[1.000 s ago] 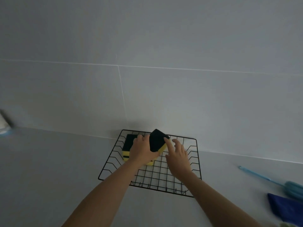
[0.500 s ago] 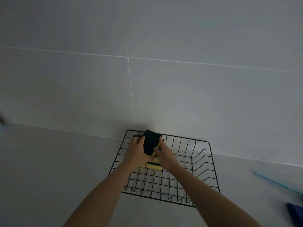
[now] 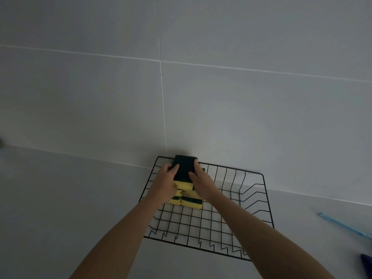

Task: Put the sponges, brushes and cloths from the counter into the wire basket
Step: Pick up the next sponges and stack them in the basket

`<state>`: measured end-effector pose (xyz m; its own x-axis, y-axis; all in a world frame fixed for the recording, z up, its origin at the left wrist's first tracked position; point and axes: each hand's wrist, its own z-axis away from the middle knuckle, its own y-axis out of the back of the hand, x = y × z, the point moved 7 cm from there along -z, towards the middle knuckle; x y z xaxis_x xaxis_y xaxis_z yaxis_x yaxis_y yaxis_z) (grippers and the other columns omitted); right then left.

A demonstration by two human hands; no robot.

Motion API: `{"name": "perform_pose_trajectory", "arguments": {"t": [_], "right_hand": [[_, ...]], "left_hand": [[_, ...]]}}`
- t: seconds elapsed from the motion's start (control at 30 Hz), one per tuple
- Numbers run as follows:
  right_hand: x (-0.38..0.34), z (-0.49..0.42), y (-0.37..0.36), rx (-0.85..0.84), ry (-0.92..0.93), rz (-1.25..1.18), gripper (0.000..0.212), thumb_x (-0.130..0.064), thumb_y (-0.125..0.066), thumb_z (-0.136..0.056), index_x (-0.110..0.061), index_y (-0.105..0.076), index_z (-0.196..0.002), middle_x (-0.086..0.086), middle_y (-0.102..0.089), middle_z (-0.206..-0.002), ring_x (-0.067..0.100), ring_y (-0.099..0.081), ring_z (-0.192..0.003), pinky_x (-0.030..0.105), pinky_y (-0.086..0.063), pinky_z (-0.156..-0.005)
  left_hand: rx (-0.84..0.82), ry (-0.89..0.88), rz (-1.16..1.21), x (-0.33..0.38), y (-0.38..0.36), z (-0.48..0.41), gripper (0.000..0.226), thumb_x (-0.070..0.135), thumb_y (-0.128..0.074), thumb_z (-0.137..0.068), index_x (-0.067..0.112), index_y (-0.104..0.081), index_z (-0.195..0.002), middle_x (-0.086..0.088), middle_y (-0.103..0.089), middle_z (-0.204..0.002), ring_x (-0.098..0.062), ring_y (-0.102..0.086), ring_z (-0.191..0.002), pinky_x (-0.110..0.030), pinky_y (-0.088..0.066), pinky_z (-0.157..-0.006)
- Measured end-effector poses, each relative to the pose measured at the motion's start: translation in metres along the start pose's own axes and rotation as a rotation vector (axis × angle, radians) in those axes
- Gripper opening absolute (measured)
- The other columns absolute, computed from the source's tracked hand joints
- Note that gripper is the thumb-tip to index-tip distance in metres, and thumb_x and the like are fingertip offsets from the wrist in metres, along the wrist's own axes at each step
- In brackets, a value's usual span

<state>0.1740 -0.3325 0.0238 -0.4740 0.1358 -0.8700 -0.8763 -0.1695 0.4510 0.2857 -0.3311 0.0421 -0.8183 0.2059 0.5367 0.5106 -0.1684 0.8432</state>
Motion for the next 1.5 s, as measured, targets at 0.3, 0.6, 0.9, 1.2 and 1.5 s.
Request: {"name": "perform_pose_trajectory", "arguments": {"t": [0.3, 0.6, 0.9, 1.2, 1.5], "right_hand": [[-0.002, 0.002, -0.001, -0.016, 0.021, -0.02, 0.035, -0.012, -0.034, -0.097, -0.009, -0.03, -0.132, 0.007, -0.047, -0.104, 0.005, -0.042, -0.067, 0.017, -0.034, -0.054], [0.015, -0.002, -0.014, -0.077, -0.059, 0.147, 0.063, -0.021, -0.032, -0.099, -0.012, 0.006, -0.147, 0.004, -0.032, -0.114, -0.002, -0.032, -0.066, 0.012, -0.027, -0.055], [-0.002, 0.021, 0.001, -0.113, -0.011, 0.394, 0.052, -0.023, -0.034, -0.099, -0.008, -0.016, -0.146, 0.016, 0.001, -0.157, 0.034, -0.003, -0.145, 0.044, -0.013, -0.119], [-0.011, 0.06, 0.034, 0.016, 0.058, 0.734, 0.073, -0.061, -0.001, -0.086, -0.02, 0.023, -0.142, 0.005, 0.026, -0.154, 0.026, 0.023, -0.142, 0.042, 0.008, -0.117], [0.013, 0.138, 0.096, 0.133, 0.05, 0.856, 0.084, -0.067, 0.022, -0.055, -0.024, 0.035, -0.126, -0.001, 0.035, -0.145, 0.024, 0.028, -0.139, 0.043, 0.012, -0.115]], "left_hand": [[-0.012, 0.009, 0.028, 0.0, -0.002, 0.002, 0.065, 0.004, -0.056, -0.086, 0.009, -0.026, -0.143, -0.012, -0.033, -0.138, -0.021, -0.042, -0.123, -0.017, -0.036, -0.094], [-0.017, 0.005, -0.055, -0.003, -0.006, 0.003, 0.063, 0.005, -0.053, -0.088, 0.012, -0.024, -0.144, -0.011, -0.032, -0.141, -0.021, -0.044, -0.122, -0.022, -0.041, -0.097], [-0.091, 0.029, -0.275, 0.001, -0.008, 0.013, 0.081, 0.028, -0.056, -0.088, 0.018, -0.003, -0.148, -0.013, -0.002, -0.157, -0.029, -0.008, -0.144, -0.038, -0.021, -0.116], [-0.015, 0.0, -0.416, 0.031, 0.009, 0.027, 0.079, 0.059, -0.022, -0.089, 0.018, 0.016, -0.145, -0.009, 0.026, -0.153, -0.025, 0.018, -0.144, -0.046, 0.007, -0.117], [0.029, -0.129, -0.492, 0.092, -0.011, 0.06, 0.086, 0.066, 0.015, -0.06, 0.02, 0.03, -0.131, -0.001, 0.036, -0.138, -0.014, 0.033, -0.129, -0.044, 0.019, -0.109]]}}
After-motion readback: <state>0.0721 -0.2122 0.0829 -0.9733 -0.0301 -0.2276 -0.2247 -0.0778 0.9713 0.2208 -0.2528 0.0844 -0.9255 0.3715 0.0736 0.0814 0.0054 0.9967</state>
